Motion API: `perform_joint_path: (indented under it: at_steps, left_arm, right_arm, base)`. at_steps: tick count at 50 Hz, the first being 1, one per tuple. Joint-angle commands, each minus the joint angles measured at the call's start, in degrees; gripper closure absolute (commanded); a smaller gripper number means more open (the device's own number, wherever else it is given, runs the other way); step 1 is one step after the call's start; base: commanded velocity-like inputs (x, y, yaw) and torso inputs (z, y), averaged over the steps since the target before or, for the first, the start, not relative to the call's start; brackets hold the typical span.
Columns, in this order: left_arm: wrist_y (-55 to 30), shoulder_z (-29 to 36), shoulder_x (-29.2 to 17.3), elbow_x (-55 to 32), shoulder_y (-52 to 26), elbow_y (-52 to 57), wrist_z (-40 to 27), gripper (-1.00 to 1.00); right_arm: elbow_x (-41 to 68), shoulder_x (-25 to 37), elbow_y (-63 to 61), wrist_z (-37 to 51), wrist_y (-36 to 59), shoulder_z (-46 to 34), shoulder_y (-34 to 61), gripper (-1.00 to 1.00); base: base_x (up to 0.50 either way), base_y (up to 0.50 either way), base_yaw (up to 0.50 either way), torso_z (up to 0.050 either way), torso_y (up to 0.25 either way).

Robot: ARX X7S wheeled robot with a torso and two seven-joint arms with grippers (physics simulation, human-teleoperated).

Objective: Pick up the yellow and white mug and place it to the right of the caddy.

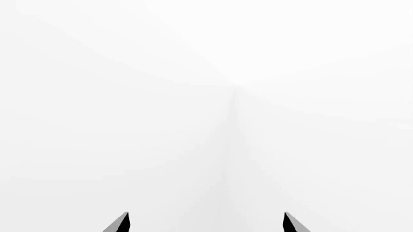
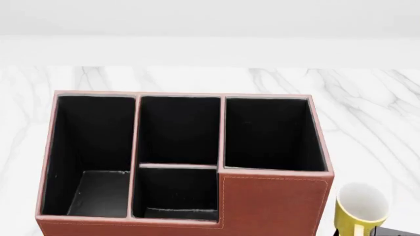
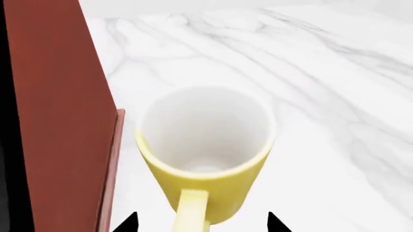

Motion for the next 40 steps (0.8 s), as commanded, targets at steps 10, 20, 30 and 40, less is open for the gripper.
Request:
perform_joint_path:
  at_steps: [10,20,30,40]
  left_arm:
    - [0.2,0.3,0.2,0.3,0.0,0.0,0.0,-1.00]
    - [0.2,0.2,0.2,0.1,0.0,0.0,0.0,-1.00]
    - [0.3,0.2,0.5,0.3,0.0,0.0,0.0,-1.00]
    - [0.4,0.4,0.7,0.4,0.0,0.0,0.0,-1.00]
  right_arm:
    - [-2.7,2.6,-5.3,3.2,-0.9,0.0,0.6,-1.00]
    - [-6.1,6.1,-11.9,7.0,-2.6,-0.4,1.0,-1.00]
    - [-11.9,12.6,-22.1,12.5,-5.8,-0.8,1.3,-1.00]
    - [-19.0,17.9,-31.2,18.3,-8.8,-0.9,1.3,-1.00]
  base:
    - [0.00,0.00,0.00,0.000,0.000]
    - [0.00,0.00,0.00,0.000,0.000]
    - [0.00,0.00,0.00,0.000,0.000]
    - [0.00,0.00,0.00,0.000,0.000]
